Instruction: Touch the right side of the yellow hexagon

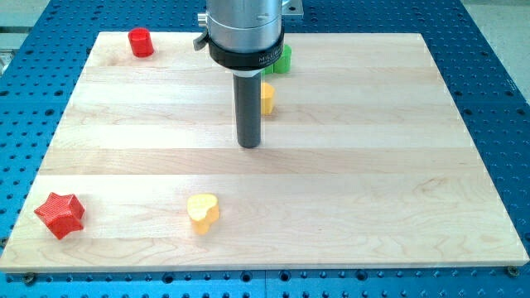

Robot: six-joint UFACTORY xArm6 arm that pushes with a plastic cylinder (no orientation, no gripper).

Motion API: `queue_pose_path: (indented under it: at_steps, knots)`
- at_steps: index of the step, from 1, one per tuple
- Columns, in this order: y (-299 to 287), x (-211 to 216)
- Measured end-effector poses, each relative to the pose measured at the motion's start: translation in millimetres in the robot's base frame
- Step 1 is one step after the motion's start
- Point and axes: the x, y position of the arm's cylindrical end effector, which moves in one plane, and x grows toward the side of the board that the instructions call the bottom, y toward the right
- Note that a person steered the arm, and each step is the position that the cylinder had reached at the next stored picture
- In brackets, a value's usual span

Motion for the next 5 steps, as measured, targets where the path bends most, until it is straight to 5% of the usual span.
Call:
queue_pose_path:
  at_steps: [5]
  knots:
    - [-45,-11]
